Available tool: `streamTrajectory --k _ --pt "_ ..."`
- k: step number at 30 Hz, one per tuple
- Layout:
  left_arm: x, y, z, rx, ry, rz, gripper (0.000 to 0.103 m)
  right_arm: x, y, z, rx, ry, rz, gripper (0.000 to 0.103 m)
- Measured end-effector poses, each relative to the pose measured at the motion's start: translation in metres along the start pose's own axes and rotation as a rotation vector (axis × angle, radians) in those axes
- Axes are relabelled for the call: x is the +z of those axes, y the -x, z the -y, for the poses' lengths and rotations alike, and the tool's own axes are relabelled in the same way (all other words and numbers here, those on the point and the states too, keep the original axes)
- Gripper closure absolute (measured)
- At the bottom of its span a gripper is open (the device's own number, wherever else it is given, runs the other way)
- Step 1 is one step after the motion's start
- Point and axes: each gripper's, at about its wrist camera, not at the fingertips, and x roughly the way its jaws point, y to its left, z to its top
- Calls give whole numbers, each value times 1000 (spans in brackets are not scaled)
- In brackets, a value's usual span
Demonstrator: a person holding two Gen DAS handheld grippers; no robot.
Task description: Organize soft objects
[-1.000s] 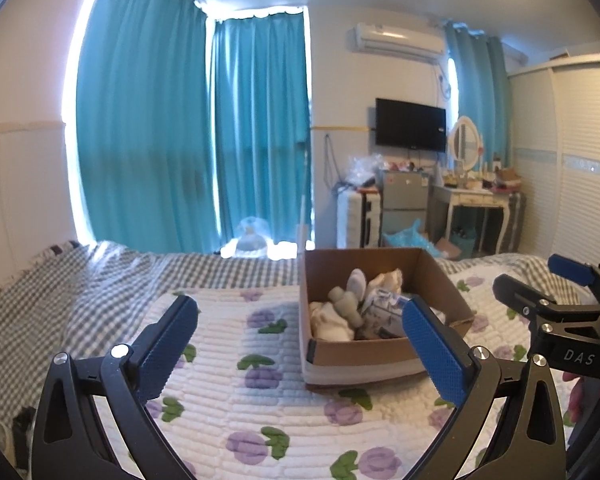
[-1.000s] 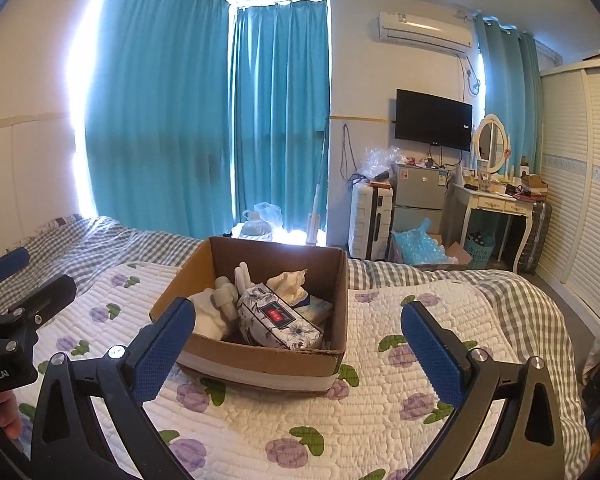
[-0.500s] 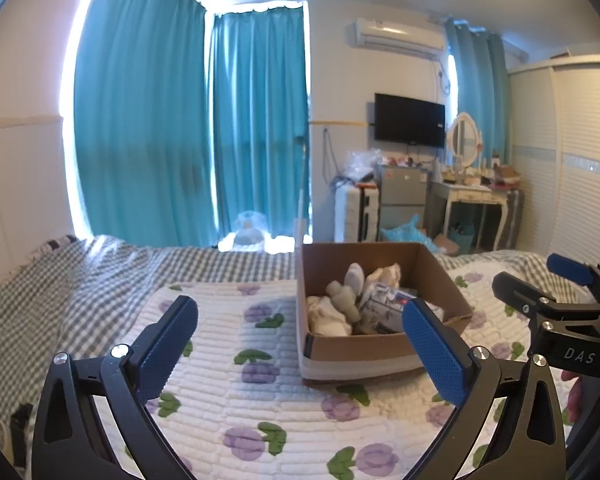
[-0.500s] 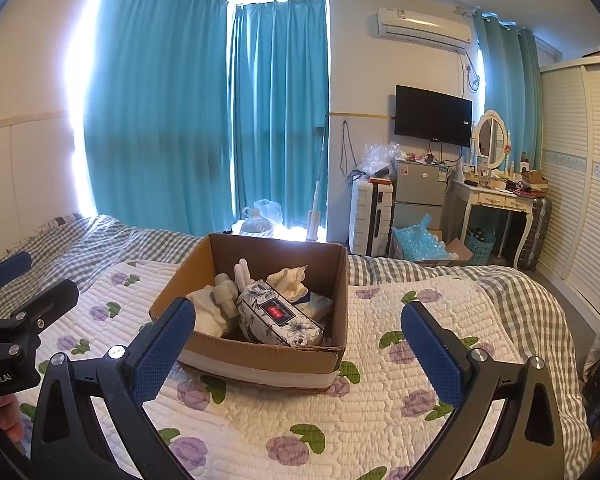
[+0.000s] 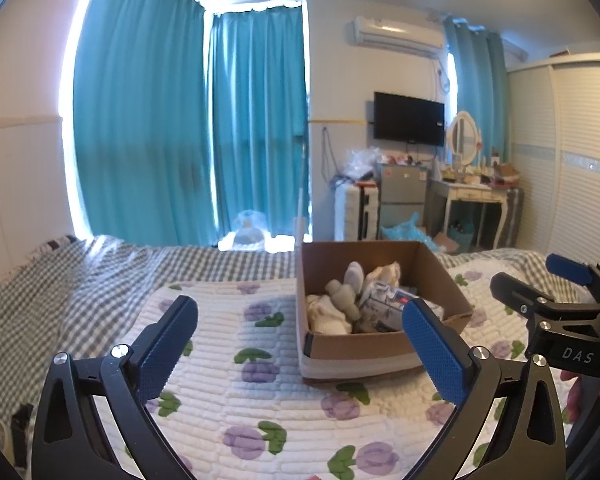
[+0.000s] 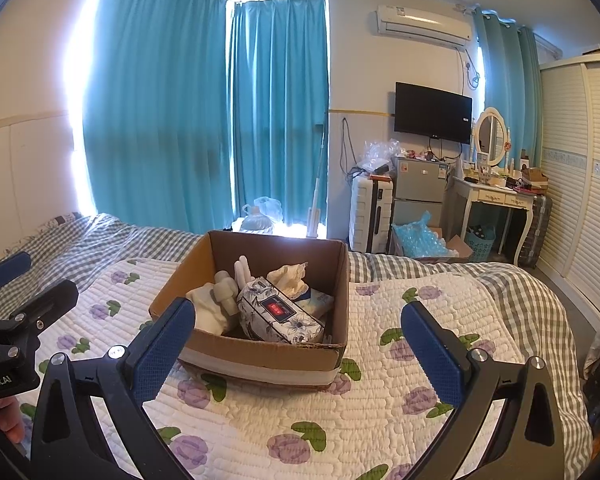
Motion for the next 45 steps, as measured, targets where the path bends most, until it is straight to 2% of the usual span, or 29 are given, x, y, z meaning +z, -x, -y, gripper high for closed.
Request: streamTrajectory --k 45 --pt "1 3 -1 -5 1 -8 0 -5 -9 -6 0 -6 -25 0"
